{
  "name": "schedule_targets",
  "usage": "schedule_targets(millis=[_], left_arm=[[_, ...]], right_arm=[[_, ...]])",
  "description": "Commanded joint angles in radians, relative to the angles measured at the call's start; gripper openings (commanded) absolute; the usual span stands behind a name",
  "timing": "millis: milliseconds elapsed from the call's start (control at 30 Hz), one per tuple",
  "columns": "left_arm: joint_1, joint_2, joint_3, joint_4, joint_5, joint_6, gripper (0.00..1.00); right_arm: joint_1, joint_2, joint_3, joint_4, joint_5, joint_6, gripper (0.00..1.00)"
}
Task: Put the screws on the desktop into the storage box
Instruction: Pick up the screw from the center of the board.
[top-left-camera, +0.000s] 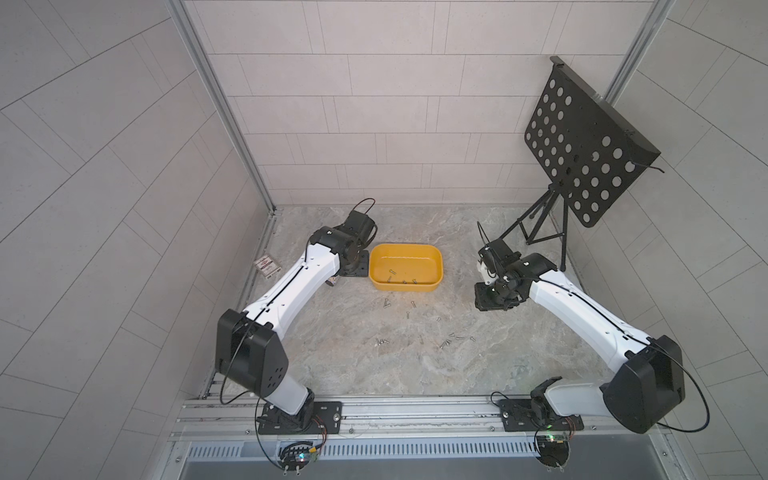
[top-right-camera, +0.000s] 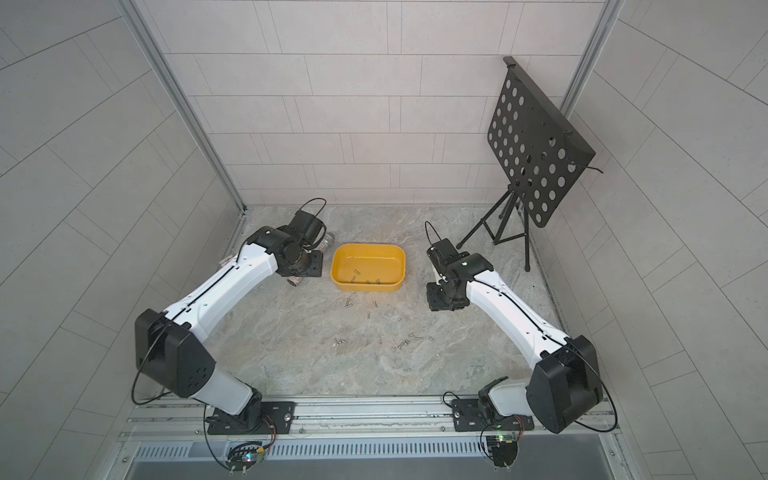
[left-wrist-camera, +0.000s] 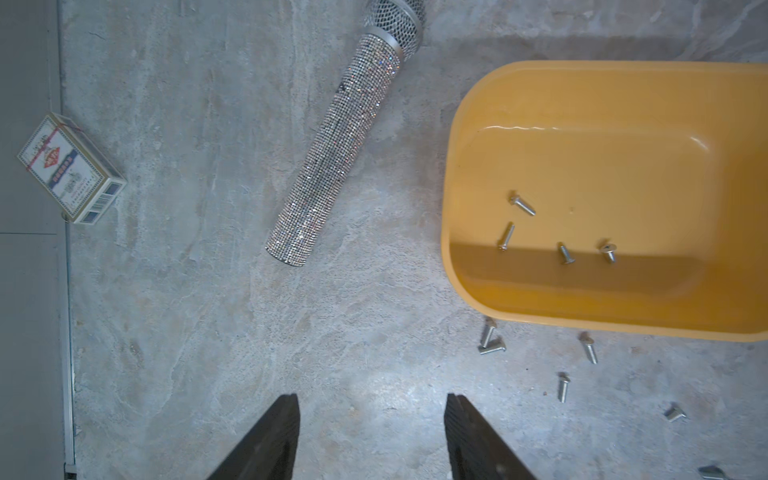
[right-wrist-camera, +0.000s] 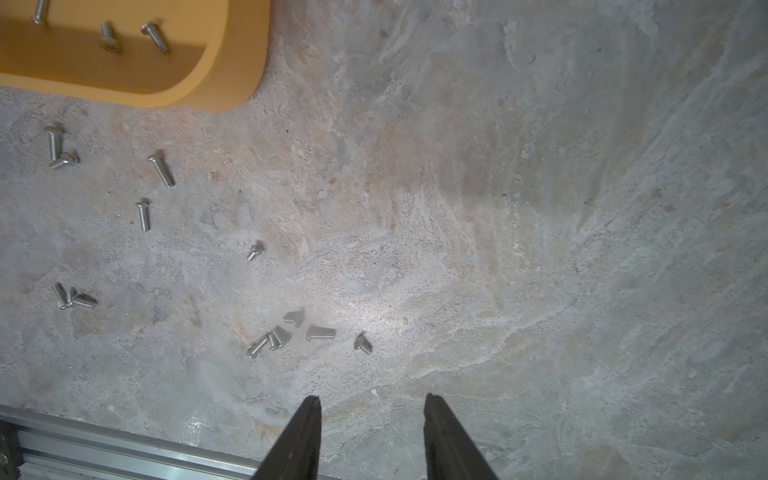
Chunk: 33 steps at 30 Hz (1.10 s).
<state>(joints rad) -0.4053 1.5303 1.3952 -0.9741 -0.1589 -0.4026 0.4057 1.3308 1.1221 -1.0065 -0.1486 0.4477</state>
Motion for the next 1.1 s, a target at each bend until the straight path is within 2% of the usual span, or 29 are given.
schedule_targets(millis=[0, 233, 367, 833, 1067], left_arm=[[0.042, -0.080, -0.087, 0.074, -0.013, 0.050, 0.66], [0.094, -0.162, -0.203, 0.162, 0.008, 0.057, 0.70], [0.101, -0.160, -0.206, 0.179, 0.040, 0.056, 0.70], [0.101, -0.174, -0.242, 0.218, 0.036, 0.050, 0.70], [0.103, -0.207, -0.229, 0.201, -0.013, 0.083, 0.71]], right_arm=[[0.000, -0.038, -0.026, 0.016, -0.022, 0.030, 0.45], [0.001, -0.081, -0.075, 0.032, -0.005, 0.046, 0.45], [0.001, -0.115, -0.112, 0.047, -0.003, 0.061, 0.45], [0.001, -0.148, -0.125, 0.046, 0.031, 0.038, 0.45], [0.001, -0.125, -0.111, 0.045, 0.049, 0.025, 0.45]])
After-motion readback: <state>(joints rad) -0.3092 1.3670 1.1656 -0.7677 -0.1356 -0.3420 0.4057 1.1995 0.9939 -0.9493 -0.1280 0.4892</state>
